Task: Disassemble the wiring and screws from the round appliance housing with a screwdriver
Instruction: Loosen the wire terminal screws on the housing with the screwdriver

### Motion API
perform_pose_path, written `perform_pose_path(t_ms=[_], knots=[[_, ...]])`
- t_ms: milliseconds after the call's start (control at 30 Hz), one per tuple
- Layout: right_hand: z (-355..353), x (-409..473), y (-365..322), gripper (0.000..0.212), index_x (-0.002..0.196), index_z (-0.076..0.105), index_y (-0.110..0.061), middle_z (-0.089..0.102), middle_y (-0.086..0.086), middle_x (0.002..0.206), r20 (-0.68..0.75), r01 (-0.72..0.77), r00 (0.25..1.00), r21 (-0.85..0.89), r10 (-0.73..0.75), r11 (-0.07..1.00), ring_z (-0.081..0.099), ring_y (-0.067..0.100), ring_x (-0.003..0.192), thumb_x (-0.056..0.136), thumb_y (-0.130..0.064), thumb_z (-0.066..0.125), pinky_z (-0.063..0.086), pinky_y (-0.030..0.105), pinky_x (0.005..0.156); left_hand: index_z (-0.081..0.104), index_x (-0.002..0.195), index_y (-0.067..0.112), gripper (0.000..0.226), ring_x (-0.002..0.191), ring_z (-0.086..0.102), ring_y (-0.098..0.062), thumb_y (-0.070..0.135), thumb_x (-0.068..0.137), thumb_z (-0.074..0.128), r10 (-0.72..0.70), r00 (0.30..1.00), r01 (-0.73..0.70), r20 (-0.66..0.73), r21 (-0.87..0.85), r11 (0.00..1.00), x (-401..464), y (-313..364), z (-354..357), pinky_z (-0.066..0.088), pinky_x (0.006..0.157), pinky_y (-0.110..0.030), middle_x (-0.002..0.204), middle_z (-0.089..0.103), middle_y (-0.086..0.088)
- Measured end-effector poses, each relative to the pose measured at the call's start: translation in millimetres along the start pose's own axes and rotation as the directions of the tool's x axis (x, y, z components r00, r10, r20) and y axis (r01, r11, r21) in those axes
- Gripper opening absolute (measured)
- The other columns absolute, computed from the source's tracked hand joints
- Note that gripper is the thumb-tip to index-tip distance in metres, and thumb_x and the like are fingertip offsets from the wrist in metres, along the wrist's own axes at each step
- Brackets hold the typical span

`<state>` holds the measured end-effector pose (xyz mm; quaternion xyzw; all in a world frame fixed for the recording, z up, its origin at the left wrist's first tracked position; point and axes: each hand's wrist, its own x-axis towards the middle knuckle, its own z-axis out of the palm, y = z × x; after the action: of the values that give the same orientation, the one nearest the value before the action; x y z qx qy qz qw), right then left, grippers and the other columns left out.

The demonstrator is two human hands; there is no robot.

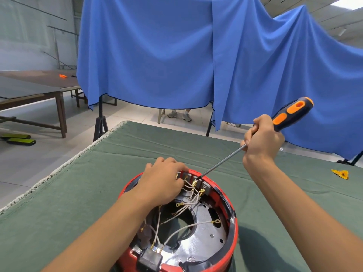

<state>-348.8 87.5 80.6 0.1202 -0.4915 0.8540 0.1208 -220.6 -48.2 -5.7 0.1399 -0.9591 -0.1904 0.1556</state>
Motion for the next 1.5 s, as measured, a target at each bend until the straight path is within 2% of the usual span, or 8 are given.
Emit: perform_pose_path(t_ms=[367,667,800,933,1067,1133,1267,1500], knots=[[4,-4,1,0.023,0.05,0.033,-0.015,0.027,-0.004,0.039,0.032,0.021,0.999,-0.045,-0.02,0.999,0.023,0.016,0.035,0.063,-0.019,0.052,0.021,0.018,0.04,0.049,0.129,0.038,0.043,0.122,0.035,-0.015,0.023,0.089,0.044,0.002,1.0,-0.002,-0.003,0.013,1.0,1,1,-1,0.029,0.099,-0.04,0.133,0.047,0.008],[7,-6,0,0.024,0.053,0.038,-0.013,0.032,-0.005,0.039,0.073,0.076,0.995,-0.061,-0.071,0.995,0.028,0.014,0.035,0.072,-0.014,0.052,0.026,0.018,0.039,0.049,0.13,0.037,0.043,0.123,0.035,-0.016,0.024,0.09,0.044,-0.001,1.0,0.001,0.005,0.018,1.0,-1,2,-2,0.028,0.101,-0.041,0.135,0.046,0.008],[8,-8,-1,0.03,0.051,0.035,-0.014,0.03,-0.004,0.04,0.09,0.09,0.993,-0.088,-0.082,0.992,0.027,0.014,0.036,0.076,-0.011,0.052,0.025,0.018,0.04,0.048,0.13,0.037,0.043,0.123,0.034,-0.016,0.024,0.09,0.043,-0.001,1.0,0.001,0.009,0.019,1.0,0,2,-2,0.028,0.102,-0.041,0.135,0.046,0.008],[15,-13,-3,0.024,0.052,0.032,-0.015,0.027,-0.001,0.043,0.142,0.149,0.981,-0.131,-0.131,0.98,0.025,0.017,0.041,0.067,-0.018,0.051,0.022,0.02,0.04,0.048,0.131,0.037,0.044,0.123,0.034,-0.016,0.023,0.09,0.043,0.0,1.0,0.0,0.007,0.019,1.0,0,2,-2,0.028,0.101,-0.041,0.135,0.046,0.008],[21,-15,-1,0.027,0.053,0.029,-0.016,0.025,-0.002,0.043,0.19,0.177,0.971,-0.154,-0.147,0.972,0.023,0.017,0.041,0.068,-0.017,0.051,0.021,0.02,0.04,0.048,0.131,0.037,0.043,0.122,0.035,-0.016,0.023,0.09,0.044,-0.001,1.0,0.001,0.005,0.015,1.0,-1,2,-1,0.028,0.1,-0.04,0.134,0.047,0.007],[22,-10,1,0.026,0.053,0.029,-0.017,0.026,-0.004,0.043,0.16,0.154,0.979,-0.178,-0.126,0.972,0.023,0.016,0.041,0.068,-0.018,0.051,0.02,0.02,0.041,0.048,0.131,0.038,0.043,0.122,0.035,-0.016,0.024,0.09,0.044,-0.001,1.0,0.001,0.002,0.015,1.0,0,2,-1,0.028,0.1,-0.04,0.134,0.046,0.008],[22,11,10,0.026,0.055,0.032,-0.019,0.03,-0.005,0.046,0.017,0.014,1.0,-0.267,-0.01,0.964,0.026,0.015,0.043,0.071,-0.019,0.052,0.021,0.022,0.044,0.049,0.13,0.038,0.043,0.122,0.035,-0.016,0.024,0.09,0.044,0.0,1.0,0.0,0.0,0.016,1.0,1,0,-1,0.028,0.1,-0.04,0.135,0.046,0.008],[2,35,32,0.021,0.061,0.039,-0.018,0.038,-0.003,0.054,-0.236,-0.199,0.96,-0.206,0.149,0.958,0.032,0.017,0.047,0.076,-0.016,0.054,0.023,0.024,0.046,0.05,0.128,0.04,0.043,0.12,0.036,-0.015,0.024,0.089,0.044,-0.001,1.0,0.001,-0.01,0.017,1.0,3,-1,1,0.029,0.099,-0.04,0.133,0.047,0.01]])
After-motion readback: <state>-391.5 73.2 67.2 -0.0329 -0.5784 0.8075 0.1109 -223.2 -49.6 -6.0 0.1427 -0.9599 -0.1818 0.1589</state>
